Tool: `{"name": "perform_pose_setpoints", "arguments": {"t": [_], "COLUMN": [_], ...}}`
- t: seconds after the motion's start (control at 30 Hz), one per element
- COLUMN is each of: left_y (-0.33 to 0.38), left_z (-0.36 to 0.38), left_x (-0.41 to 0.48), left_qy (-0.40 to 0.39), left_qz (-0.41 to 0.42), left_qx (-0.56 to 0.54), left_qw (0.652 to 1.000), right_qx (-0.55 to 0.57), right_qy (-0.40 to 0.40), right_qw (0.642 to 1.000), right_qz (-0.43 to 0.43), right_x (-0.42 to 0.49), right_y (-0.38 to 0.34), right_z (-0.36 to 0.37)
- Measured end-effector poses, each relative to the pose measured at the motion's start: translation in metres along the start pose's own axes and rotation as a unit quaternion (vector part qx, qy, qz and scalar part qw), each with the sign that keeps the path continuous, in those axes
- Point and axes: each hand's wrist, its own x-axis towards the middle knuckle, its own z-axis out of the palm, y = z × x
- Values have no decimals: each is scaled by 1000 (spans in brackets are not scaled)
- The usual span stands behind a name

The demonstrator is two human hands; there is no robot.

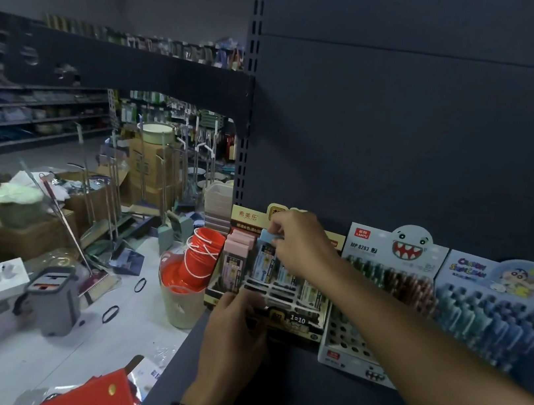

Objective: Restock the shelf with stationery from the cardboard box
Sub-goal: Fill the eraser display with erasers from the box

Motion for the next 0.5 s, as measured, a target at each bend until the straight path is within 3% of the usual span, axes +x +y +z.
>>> {"name": "perform_pose_setpoints", "arguments": {"t": [0.27, 0.4, 0.5], "left_y": [-2, 2, 14], "left_z": [-2, -2, -1], "left_x": [1, 2, 0], "left_qy": [10, 14, -47], "left_qz": [5, 16, 48], "left_qx": [-9, -37, -25], "left_qw": [1000, 999, 997], "right_qx": [-38, -3, 10], "right_qy": [-1, 77, 157], "right_qw": [999, 997, 987], "right_qz": [-10, -1, 24], "right_x": [-15, -56, -114], "right_y": [-9, 7, 20], "right_z": [2, -46, -79]}}
